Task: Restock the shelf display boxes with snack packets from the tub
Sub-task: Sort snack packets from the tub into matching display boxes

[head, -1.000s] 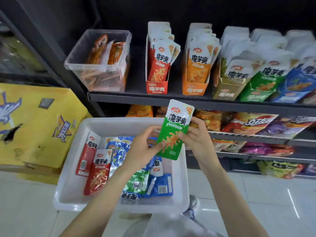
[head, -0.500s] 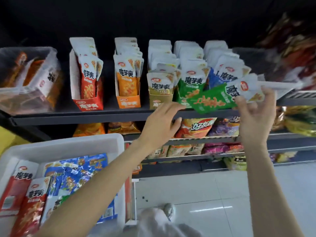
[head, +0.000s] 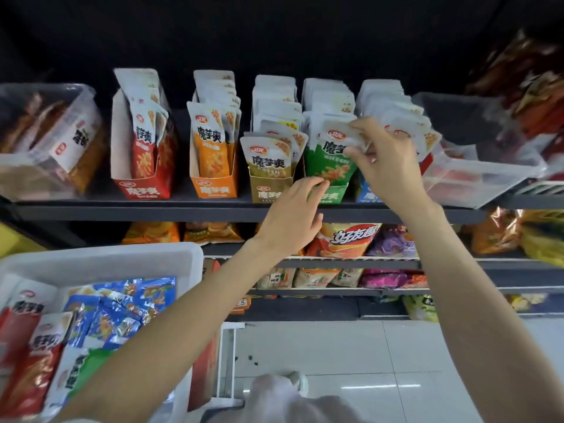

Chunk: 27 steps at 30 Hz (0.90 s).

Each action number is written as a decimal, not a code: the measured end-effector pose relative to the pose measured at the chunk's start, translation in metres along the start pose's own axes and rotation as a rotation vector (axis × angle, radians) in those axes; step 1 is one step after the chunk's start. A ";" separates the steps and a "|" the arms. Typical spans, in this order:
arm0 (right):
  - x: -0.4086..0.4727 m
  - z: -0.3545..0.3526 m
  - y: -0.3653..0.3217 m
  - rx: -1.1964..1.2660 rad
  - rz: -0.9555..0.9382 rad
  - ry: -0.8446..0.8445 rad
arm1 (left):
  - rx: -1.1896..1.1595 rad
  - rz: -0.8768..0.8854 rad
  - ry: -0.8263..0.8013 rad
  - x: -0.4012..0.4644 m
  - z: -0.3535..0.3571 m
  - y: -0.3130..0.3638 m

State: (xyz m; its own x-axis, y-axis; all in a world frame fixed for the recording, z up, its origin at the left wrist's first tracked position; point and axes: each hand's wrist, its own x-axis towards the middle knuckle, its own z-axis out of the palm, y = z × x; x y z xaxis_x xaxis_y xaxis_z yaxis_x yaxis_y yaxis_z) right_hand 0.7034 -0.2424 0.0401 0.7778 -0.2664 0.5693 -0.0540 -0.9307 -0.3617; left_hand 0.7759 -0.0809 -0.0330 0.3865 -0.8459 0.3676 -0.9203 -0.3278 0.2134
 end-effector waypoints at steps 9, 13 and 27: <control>0.001 0.021 -0.006 -0.070 0.256 -0.039 | 0.030 0.019 0.004 -0.001 -0.001 -0.001; -0.022 0.024 -0.016 -0.135 0.339 0.131 | -0.080 0.043 0.050 -0.011 -0.011 -0.002; -0.104 0.102 -0.185 0.486 0.137 -0.416 | -0.278 -0.717 0.251 -0.261 -0.079 -0.123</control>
State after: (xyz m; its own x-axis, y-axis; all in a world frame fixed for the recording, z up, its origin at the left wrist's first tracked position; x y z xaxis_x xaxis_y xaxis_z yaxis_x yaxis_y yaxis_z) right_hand 0.6963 -0.0170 -0.0274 0.9665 -0.1646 0.1970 0.0440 -0.6499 -0.7588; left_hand 0.7933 0.2133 -0.0841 0.9095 -0.3384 0.2414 -0.4074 -0.6102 0.6795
